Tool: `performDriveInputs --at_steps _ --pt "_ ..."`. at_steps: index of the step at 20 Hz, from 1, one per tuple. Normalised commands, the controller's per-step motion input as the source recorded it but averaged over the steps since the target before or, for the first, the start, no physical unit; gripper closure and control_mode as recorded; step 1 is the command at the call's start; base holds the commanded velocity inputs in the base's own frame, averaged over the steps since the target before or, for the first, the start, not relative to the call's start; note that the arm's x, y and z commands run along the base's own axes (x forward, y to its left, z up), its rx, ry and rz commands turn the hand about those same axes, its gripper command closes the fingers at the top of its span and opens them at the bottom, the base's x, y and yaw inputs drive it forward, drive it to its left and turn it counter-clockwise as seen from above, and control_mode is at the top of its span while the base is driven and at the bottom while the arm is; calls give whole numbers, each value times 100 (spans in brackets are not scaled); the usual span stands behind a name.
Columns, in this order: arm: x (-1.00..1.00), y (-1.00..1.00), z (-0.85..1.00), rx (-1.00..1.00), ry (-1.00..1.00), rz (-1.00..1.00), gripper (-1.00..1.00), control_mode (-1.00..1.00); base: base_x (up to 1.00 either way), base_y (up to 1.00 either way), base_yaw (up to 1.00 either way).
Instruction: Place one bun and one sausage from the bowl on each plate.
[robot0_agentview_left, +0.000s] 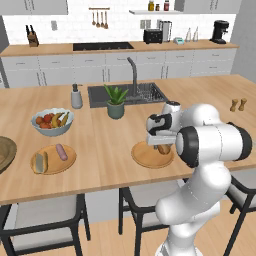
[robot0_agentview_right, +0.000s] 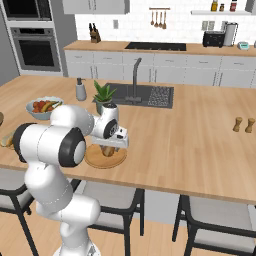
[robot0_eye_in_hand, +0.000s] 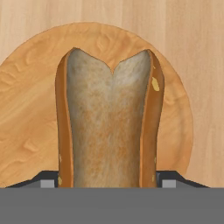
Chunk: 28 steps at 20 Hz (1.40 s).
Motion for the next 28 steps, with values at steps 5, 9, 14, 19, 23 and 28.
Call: performDriveInputs --at_steps 5,9,14,19,23,28 --pt "5 0 -22 0 -2 0 100 -100 0 0 0" --pt "0 0 -16 0 -3 0 -100 -100 0 0 0" --pt "0 0 0 0 0 0 -100 -100 0 0 0" --pt "0 0 10 0 0 0 -100 -100 0 0 0" --pt "-23 -2 75 0 0 0 -100 -100 0 0 0" --pt "-72 1 93 0 -3 -1 -100 -100 0 0 0"
